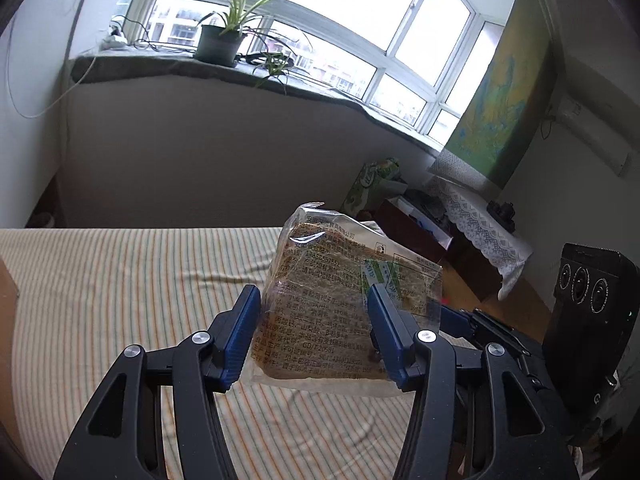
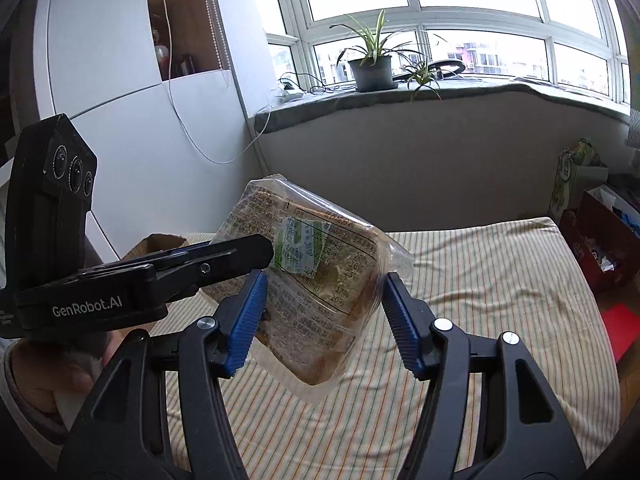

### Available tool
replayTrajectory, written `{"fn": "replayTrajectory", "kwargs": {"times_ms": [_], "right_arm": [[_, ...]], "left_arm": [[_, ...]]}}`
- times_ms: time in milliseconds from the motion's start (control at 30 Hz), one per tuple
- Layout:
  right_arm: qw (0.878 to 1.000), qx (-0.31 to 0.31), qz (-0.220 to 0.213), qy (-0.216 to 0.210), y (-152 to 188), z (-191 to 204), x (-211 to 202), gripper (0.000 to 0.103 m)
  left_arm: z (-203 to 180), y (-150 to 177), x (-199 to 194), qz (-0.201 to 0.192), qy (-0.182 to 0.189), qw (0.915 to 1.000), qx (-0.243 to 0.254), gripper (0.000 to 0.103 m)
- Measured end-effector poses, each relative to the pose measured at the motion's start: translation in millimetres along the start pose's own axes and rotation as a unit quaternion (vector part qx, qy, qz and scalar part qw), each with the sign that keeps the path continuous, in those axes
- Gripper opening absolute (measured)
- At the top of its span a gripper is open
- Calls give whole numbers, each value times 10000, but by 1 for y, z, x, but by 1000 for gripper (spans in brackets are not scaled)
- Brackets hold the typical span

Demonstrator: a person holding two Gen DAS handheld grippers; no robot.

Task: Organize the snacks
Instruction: 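Lift the bread loaf with the left tool and carry it over the box, then lower the bread loaf into the box and open the left tool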

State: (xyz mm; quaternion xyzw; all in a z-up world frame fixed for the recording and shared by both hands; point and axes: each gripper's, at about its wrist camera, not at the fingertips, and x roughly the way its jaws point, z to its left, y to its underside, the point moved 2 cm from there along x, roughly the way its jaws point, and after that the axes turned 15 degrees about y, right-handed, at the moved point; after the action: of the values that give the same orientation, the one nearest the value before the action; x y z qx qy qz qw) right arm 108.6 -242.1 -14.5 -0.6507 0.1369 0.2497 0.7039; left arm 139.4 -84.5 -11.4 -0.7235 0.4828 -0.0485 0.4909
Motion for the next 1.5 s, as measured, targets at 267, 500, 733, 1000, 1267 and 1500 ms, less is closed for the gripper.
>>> {"fn": "replayTrajectory", "kwargs": {"times_ms": [267,500,733,1000,1267,1500], "right_arm": [[9989,-389,-95,-234,4,65,-28,59],[9943,-845,164,-633,16,152,-3,58],[9831,-1356,242,-1209,9,247,25,59],[9694,-1638,18,-1828,-10,325,38,59],[9635,-1685,207,-2070,-5,353,65,59],[9679,-1852,364,-1660,10,350,100,69]], "left_arm": [[-7,10,-64,-412,-253,9988,57,54],[29,33,-126,-767,-691,9945,-199,54],[90,47,-190,-1189,-1195,9822,-828,54],[119,33,-257,-1703,-1913,9637,-752,54],[148,32,-274,-1800,-2252,9537,-859,54],[173,46,-272,-1722,-2501,9466,-1085,62]]}}
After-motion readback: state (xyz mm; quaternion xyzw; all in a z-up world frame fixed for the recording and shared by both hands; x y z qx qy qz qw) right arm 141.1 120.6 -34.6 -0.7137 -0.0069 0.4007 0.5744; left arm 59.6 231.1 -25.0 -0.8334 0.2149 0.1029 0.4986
